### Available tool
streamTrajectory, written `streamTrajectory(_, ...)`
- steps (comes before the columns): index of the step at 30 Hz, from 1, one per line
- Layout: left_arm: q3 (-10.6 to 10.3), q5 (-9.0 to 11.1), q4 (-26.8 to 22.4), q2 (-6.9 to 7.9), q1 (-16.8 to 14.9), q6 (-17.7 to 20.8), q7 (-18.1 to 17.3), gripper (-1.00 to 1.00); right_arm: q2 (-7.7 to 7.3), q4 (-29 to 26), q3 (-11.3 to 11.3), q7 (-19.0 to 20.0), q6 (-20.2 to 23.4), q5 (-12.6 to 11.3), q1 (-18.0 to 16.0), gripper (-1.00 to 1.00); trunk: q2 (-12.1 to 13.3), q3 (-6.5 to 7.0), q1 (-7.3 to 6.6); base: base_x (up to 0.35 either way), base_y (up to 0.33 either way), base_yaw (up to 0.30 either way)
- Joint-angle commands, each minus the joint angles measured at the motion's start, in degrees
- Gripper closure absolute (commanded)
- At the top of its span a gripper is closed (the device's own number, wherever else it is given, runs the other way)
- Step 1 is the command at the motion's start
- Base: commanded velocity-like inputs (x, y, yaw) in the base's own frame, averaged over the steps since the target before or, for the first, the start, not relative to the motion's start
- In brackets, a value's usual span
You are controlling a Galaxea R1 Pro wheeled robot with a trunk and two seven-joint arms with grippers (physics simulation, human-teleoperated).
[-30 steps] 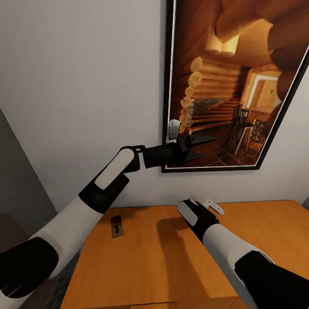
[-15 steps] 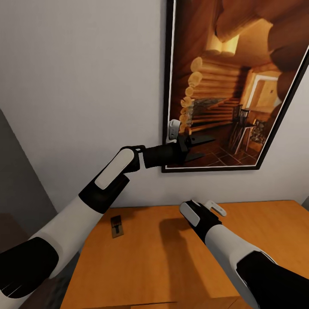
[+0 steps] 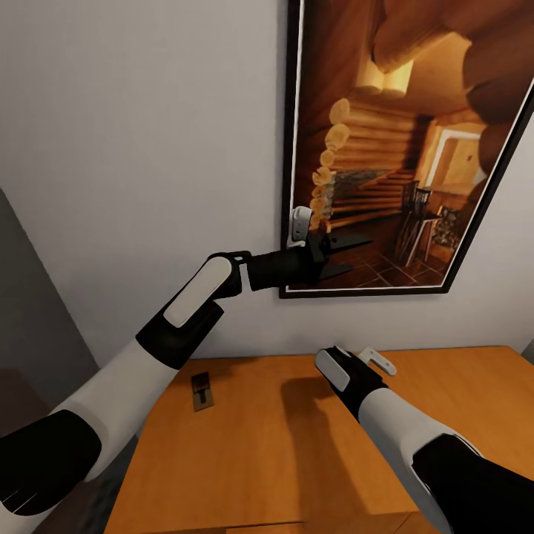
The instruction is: Take the four mousetraps from the cabinet in the bathroom and place them on the bathroom floor. Make sure all four end up on the same floor surface, and ensure that at least two of them are either under or directly next to the same bathroom sink.
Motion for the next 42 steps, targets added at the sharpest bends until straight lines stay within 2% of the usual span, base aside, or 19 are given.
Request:
streamTrajectory(1, 0.0, -0.2, 0.1, -0.01, -0.1, 0.1, -0.3, -1.0, -0.05, 0.0, 0.5, -0.2, -0.4, -0.7, -0.1, -1.0, -0.1, -0.08, 0.01, 0.0, 0.0, 0.0)
streamTrajectory(13, 0.0, -0.2, 0.0, -0.01, -0.1, 0.1, -0.3, -1.0, 0.03, 0.2, 0.4, -0.2, -0.4, -1.6, 0.1, -1.0, -0.1, -0.08, 0.01, 0.0, 0.0, 0.0)
streamTrajectory(42, 0.1, -0.2, 0.0, -0.01, -0.1, 0.1, -0.3, -1.0, 0.05, 0.1, 0.4, -0.2, -0.4, -1.5, 0.9, -1.0, -0.1, -0.08, 0.01, -0.018, 0.0, 0.0)
